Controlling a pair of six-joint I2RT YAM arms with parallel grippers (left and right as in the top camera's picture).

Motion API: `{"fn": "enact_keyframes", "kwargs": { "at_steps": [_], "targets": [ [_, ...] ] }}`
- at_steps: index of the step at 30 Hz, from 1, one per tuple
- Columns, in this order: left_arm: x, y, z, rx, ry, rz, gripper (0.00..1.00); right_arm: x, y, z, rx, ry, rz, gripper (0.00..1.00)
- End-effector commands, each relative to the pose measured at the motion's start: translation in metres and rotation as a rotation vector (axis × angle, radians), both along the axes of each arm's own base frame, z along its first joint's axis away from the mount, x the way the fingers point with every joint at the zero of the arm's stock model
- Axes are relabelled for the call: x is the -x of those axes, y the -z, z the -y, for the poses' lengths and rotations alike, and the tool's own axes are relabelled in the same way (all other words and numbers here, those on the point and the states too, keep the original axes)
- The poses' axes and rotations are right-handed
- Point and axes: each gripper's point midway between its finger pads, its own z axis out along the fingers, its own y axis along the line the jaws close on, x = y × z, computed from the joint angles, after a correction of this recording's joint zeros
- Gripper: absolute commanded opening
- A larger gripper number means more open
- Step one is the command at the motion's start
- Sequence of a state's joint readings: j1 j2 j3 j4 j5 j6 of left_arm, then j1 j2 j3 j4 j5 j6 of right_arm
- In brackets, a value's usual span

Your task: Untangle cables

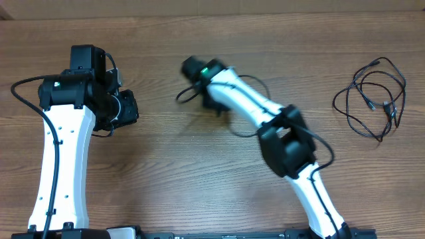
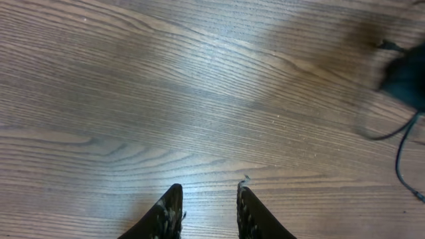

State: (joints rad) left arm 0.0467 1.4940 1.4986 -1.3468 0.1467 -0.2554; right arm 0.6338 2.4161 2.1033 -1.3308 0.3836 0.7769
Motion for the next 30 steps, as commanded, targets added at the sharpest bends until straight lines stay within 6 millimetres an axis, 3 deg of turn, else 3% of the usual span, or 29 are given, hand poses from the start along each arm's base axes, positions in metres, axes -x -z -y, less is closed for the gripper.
{"fn": "enact_keyframes", "kwargs": {
  "at_steps": [1,5,9,13,18,20,22,24,27,30],
  "targets": [
    [-0.002,-0.008,0.002,0.008,0.012,0.033,0.27,-0.032,-0.099,0.065,0.082,0.065,0.190,0.04],
    [-0.004,-0.008,0.002,0.007,0.012,0.039,0.28,-0.031,-0.156,0.155,0.225,0.202,0.256,0.04],
    [-0.004,-0.008,0.002,0.008,0.012,0.041,0.28,-0.019,-0.204,0.247,0.327,0.376,0.314,0.04],
    [-0.005,-0.009,0.002,0.007,0.012,0.046,0.28,0.002,-0.236,0.330,0.391,0.568,0.365,0.04],
    [-0.005,-0.009,0.002,0.007,0.011,0.046,0.28,0.025,-0.252,0.402,0.377,0.766,0.416,0.04],
    [-0.005,-0.009,0.002,0.007,0.011,0.046,0.28,0.025,-0.241,0.407,0.260,0.761,0.380,0.04],
    [-0.006,-0.009,0.002,0.007,0.011,0.048,0.28,0.016,-0.222,0.390,0.055,0.667,0.306,0.04],
    [-0.007,-0.009,0.002,0.007,0.011,0.051,0.28,0.003,-0.206,0.351,-0.190,0.454,0.225,0.07],
    [-0.006,-0.009,0.002,0.007,0.011,0.050,0.28,-0.007,-0.205,0.285,-0.470,0.120,0.168,0.17],
    [-0.006,-0.009,0.002,0.008,0.011,0.047,0.28,-0.005,-0.205,0.254,-0.519,0.013,0.133,0.25]
  ]
}}
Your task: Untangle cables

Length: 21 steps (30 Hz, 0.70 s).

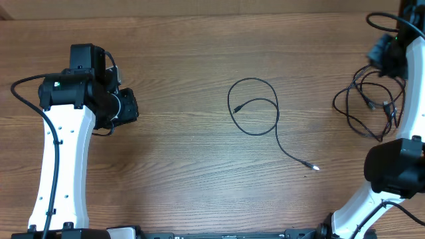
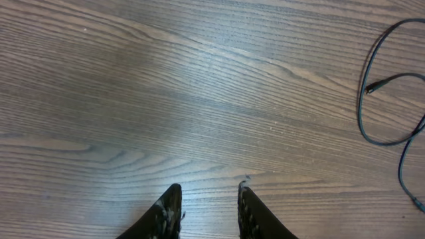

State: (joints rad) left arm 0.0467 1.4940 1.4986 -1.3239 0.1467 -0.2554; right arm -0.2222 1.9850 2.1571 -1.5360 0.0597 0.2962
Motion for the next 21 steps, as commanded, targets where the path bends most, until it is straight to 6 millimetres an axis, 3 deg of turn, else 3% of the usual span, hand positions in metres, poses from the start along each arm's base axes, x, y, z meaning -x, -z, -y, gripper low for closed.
{"fn": "enact_keyframes", "kwargs": {
  "at_steps": [1,2,6,7,12,17,21],
  "targets": [
    [0.000,-0.007,0.002,0.009,0.011,0.023,0.28,-0.006,-0.021,-0.080,-0.205,-0.348,0.093,0.29],
    [0.000,-0.007,0.002,0.009,0.011,0.022,0.28,-0.005,-0.021,-0.089,-0.204,-0.383,0.086,0.34],
    [0.000,-0.007,0.002,0.009,0.011,0.023,0.28,0.000,-0.018,-0.131,-0.203,-0.516,0.058,0.75],
    [0.000,-0.007,0.002,0.008,0.011,0.023,0.28,0.001,-0.017,-0.139,-0.199,-0.536,0.050,0.79],
    [0.000,-0.007,0.002,0.008,0.011,0.023,0.28,0.013,0.006,-0.184,-0.191,-0.646,-0.018,0.86],
    [0.000,-0.007,0.002,0.008,0.012,0.023,0.29,0.025,0.043,-0.234,-0.199,-0.761,-0.071,0.87],
    [0.000,-0.007,0.002,0.008,0.012,0.023,0.28,0.022,0.078,-0.275,-0.133,-0.842,-0.030,0.87]
  ]
}}
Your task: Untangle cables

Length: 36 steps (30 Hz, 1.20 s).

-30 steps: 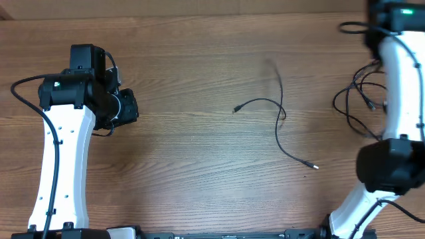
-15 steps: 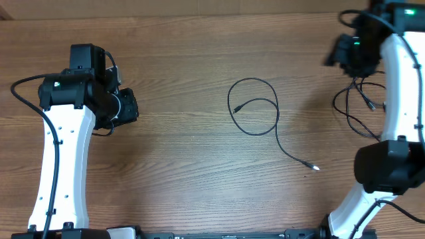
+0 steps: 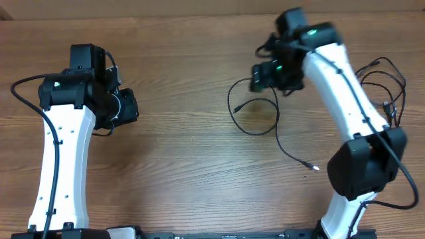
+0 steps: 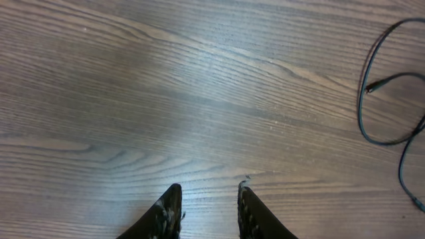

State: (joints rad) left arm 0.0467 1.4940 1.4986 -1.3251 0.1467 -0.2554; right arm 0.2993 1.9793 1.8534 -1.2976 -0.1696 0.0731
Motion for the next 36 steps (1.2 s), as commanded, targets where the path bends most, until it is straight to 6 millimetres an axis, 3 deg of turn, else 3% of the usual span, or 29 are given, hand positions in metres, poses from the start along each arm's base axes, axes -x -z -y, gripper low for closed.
{"fn": "enact_keyframes", "kwargs": {
  "at_steps": [1,7,13,18,25,32,36],
  "targets": [
    [0.000,-0.007,0.002,0.008,0.012,0.023,0.28,0.006,0.013,-0.026,0.047,-0.055,0.062,0.87],
    [0.000,-0.007,0.002,0.008,0.012,0.022,0.28,-0.005,0.056,-0.067,0.138,-0.128,0.245,0.84],
    [0.001,-0.007,0.002,0.008,0.012,0.020,0.28,-0.020,0.084,-0.088,0.161,-0.133,0.410,0.82],
    [0.001,-0.007,0.002,0.008,0.012,0.020,0.28,-0.025,0.109,-0.092,0.157,-0.129,0.416,0.72],
    [0.002,-0.007,0.002,0.008,0.012,0.015,0.28,-0.034,0.133,-0.096,0.137,-0.047,0.410,0.66],
    [0.003,-0.007,0.002,0.008,0.012,0.012,0.28,-0.043,0.139,-0.081,0.152,0.184,0.419,0.65],
    [0.002,-0.007,0.002,0.008,0.012,0.013,0.28,-0.043,0.140,-0.080,0.128,0.254,0.404,0.59]
  ]
}}
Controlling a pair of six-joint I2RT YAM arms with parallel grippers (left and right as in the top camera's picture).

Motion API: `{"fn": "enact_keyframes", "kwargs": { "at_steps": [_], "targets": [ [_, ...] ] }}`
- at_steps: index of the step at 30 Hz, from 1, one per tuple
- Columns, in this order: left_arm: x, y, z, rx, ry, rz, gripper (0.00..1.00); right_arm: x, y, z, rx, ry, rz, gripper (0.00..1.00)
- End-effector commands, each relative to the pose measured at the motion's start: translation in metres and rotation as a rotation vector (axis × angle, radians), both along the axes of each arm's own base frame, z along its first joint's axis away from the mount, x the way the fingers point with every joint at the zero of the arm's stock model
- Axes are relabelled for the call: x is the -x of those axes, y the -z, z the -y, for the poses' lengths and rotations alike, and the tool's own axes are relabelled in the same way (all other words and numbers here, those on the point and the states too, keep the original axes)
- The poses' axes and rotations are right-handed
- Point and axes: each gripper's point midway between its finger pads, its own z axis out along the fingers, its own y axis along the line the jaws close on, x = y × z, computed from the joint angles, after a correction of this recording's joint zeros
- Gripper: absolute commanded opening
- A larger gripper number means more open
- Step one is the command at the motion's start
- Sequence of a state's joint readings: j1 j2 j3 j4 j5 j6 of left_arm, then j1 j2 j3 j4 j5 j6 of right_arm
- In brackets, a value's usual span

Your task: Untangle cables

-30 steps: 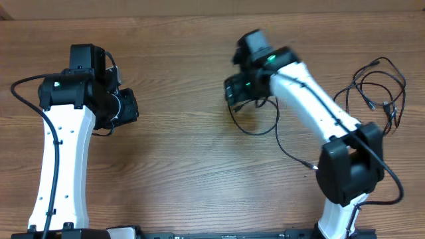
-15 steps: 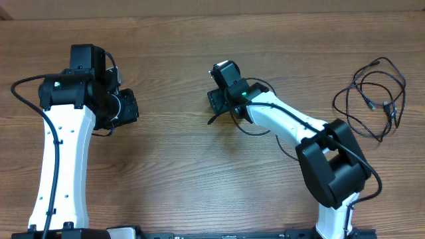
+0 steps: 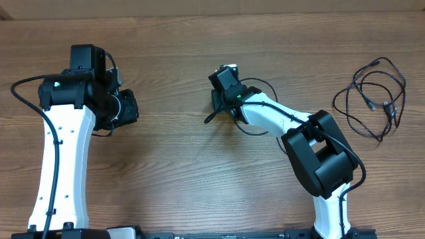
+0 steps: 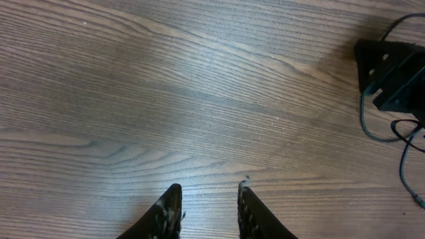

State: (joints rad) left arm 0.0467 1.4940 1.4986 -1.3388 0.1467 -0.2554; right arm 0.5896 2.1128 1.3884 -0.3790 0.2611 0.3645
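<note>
A thin black cable [image 3: 210,118] lies at mid-table, mostly hidden under my right arm; one short end pokes out to the lower left. My right gripper [image 3: 221,99] is down on it, and whether its jaws are closed is not visible. The left wrist view shows that gripper [image 4: 392,73] at the top right with the cable [image 4: 363,119] curving below it. A bundle of tangled black cables [image 3: 388,107] lies at the far right. My left gripper [image 3: 129,106] hovers at the left, open [image 4: 209,189] over bare wood.
The wooden table [image 3: 166,172] fills the view. My left arm stands along the left side. My right arm stretches from the bottom right to mid-table, between the single cable and the bundle.
My right gripper was above the right part of the cable loop and is now low at its left side. The cable's end now lies further left. The left arm has not moved.
First my right gripper was at mid-table, blurred, with a cable at it. Then a single cable lay in a loop at mid-table while the gripper was at the far-right bundle. It was then above the loop and now sits on its left side.
</note>
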Motion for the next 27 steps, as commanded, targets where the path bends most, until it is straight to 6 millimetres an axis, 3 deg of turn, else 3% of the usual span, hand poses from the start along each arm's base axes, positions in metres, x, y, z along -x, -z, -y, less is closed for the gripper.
{"fn": "enact_keyframes", "kwargs": {
  "at_steps": [1,7,11,17,19,23,27],
  "targets": [
    [-0.001,-0.008,0.002,0.008,0.012,0.026,0.28,0.000,0.007,0.008,-0.030,0.119,-0.004,0.58],
    [-0.001,-0.008,0.002,0.008,0.012,0.026,0.28,0.007,0.022,0.010,-0.011,0.132,-0.043,0.56],
    [-0.001,-0.008,0.002,0.008,0.012,0.026,0.28,0.010,0.026,0.013,0.001,0.132,-0.058,0.48],
    [-0.001,-0.007,0.002,0.008,0.012,0.026,0.28,0.012,0.026,0.009,-0.006,0.123,-0.065,0.11],
    [-0.001,-0.008,0.002,0.008,0.012,0.026,0.28,0.014,0.026,0.010,0.001,0.122,-0.075,0.04],
    [-0.001,-0.008,0.002,0.008,0.012,0.026,0.28,0.017,0.022,0.012,0.015,0.124,-0.094,0.04],
    [-0.001,-0.008,0.002,0.008,0.012,0.026,0.28,0.012,-0.002,0.012,-0.010,0.146,-0.076,0.04]
  ]
}}
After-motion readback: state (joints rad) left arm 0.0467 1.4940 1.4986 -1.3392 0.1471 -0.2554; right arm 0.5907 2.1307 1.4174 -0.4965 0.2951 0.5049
